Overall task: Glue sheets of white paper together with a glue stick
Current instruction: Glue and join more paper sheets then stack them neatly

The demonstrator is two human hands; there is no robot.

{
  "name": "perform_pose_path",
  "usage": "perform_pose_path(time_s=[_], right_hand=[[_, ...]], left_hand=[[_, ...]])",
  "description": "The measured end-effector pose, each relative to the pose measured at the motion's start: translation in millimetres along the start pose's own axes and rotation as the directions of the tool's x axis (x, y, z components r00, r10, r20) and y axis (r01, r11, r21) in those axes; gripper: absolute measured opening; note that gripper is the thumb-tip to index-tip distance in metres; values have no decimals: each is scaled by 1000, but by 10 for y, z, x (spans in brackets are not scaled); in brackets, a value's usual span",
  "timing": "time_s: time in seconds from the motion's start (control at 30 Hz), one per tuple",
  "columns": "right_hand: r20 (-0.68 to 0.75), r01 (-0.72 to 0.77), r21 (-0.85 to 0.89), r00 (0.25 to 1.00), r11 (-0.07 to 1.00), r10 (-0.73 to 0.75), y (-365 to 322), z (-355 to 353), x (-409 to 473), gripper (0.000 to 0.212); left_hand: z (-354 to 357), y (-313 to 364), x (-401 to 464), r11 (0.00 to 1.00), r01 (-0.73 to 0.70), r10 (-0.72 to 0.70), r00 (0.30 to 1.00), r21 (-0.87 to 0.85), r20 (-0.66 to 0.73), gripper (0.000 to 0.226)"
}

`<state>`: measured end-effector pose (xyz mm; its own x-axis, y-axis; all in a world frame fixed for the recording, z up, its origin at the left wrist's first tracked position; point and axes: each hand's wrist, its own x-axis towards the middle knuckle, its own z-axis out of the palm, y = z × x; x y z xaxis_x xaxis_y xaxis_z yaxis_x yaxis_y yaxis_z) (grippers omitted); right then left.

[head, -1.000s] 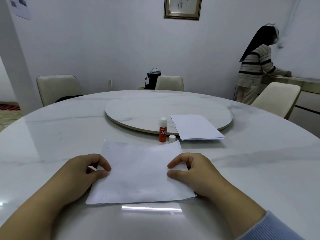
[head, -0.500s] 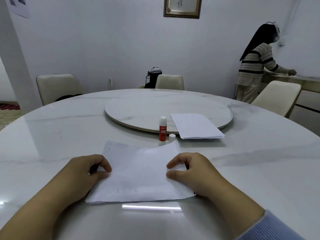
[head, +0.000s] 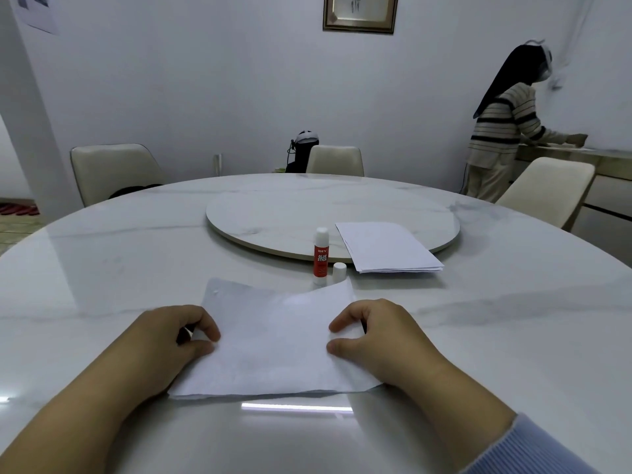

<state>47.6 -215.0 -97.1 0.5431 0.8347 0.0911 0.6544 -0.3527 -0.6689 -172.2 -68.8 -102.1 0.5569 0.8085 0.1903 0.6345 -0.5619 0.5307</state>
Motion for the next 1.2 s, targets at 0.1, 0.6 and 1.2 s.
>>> perform_pose_path(time_s=[0.1,0.6,1.2], right_hand=[[-19,-6,-40,1000,999,6,-14,9,1,17],[145,260,-394,965,882,-220,-111,362,228,54],[59,-48,-677,991,734,119,211,85,11,61]], left_hand=[[11,-17,21,1000,7,-8,1000,19,8,21],[489,541,190,950,-91,46,987,297,153,55],[444,326,154,934,-58,-26,973,353,230,60]])
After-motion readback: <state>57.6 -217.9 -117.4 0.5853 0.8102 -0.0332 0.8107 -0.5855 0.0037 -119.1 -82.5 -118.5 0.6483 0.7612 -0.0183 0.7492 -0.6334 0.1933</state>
